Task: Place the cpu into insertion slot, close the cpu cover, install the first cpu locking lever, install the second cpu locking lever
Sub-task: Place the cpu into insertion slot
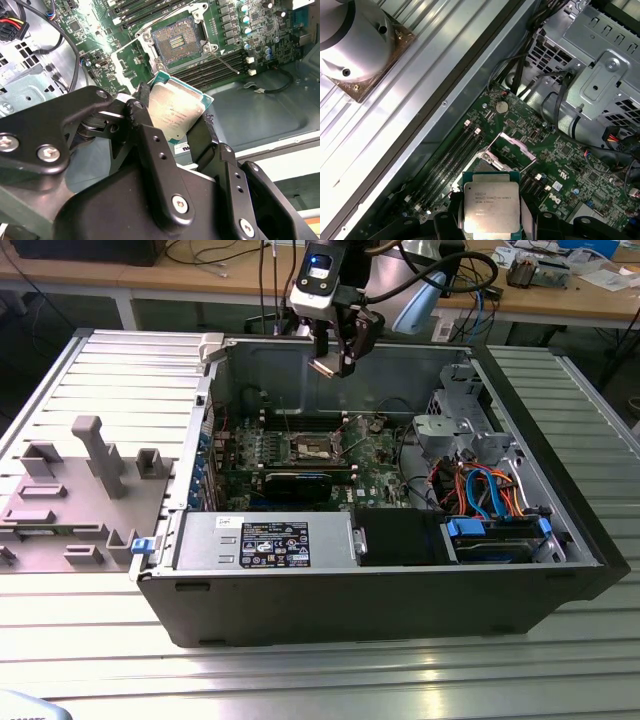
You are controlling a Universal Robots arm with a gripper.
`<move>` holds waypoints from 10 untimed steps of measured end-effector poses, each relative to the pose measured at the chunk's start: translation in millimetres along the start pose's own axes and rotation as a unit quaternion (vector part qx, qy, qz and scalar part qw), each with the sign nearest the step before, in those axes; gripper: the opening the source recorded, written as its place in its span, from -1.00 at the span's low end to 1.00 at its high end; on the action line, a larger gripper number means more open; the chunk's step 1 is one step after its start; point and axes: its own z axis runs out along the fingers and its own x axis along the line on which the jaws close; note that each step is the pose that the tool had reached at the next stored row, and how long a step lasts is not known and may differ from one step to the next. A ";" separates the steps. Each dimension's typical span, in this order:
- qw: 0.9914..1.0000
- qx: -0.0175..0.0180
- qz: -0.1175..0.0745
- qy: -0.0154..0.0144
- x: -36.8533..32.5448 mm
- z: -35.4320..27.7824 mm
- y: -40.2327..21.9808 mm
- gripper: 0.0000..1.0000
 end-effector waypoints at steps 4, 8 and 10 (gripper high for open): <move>1.000 0.000 0.002 0.000 0.0 0.0 0.0 0.09; 1.000 0.000 0.003 0.000 0.0 0.0 0.0 0.09; 1.000 0.000 0.004 0.000 0.0 0.0 0.0 0.09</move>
